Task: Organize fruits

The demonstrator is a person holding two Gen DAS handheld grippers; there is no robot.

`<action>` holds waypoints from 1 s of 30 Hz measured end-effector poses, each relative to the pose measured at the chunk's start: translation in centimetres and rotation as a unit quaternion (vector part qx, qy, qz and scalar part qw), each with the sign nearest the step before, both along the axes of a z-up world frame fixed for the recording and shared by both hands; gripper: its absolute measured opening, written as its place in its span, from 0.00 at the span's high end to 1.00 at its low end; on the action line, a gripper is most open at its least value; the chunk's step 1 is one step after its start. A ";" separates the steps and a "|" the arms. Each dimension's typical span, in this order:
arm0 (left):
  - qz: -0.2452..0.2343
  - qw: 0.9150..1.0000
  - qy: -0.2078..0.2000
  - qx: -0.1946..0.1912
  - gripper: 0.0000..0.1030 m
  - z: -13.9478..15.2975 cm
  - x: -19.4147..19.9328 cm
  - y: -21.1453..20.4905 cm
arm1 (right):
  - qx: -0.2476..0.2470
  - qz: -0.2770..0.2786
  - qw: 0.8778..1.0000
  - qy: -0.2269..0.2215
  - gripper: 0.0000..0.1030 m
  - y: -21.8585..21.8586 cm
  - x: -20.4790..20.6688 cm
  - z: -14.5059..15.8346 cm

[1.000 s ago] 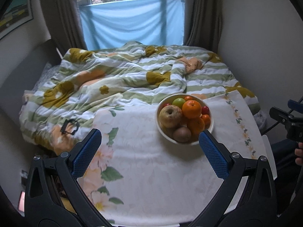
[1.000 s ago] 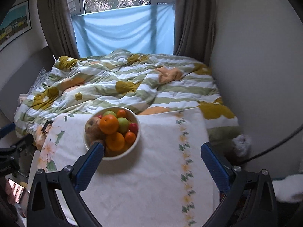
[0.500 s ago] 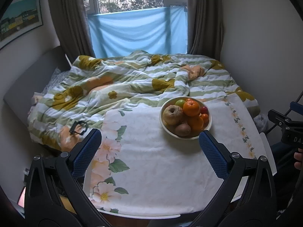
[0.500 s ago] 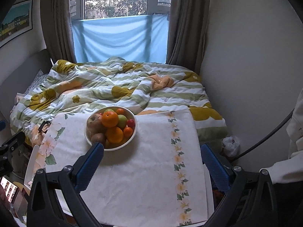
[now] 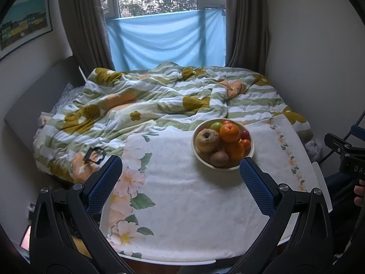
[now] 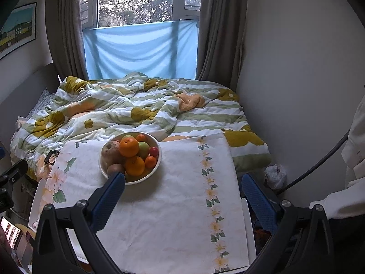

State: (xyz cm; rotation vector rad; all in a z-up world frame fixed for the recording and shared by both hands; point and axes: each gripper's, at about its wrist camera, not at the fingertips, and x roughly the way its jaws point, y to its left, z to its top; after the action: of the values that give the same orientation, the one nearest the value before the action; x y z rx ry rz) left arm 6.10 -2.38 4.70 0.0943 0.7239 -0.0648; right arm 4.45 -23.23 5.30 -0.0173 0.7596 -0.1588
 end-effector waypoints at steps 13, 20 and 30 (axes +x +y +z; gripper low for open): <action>-0.002 1.000 0.002 -0.004 0.00 0.5 0.8 -1.2 | 0.000 -0.002 1.000 -0.002 0.01 -0.2 0.0 0.0; 0.001 1.000 0.005 -0.008 0.00 0.5 1.3 -1.6 | 0.000 -0.002 1.000 -0.003 0.01 -0.3 0.2 0.1; 0.002 1.000 0.001 -0.011 0.00 0.5 1.3 -2.0 | 0.000 -0.002 1.000 -0.004 0.01 -0.4 0.3 0.1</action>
State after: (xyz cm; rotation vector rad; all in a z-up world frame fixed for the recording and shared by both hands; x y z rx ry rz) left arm 7.42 -4.39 5.17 0.0721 0.7252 -0.0682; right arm 4.73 -23.60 5.41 -0.0139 0.7519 -0.1632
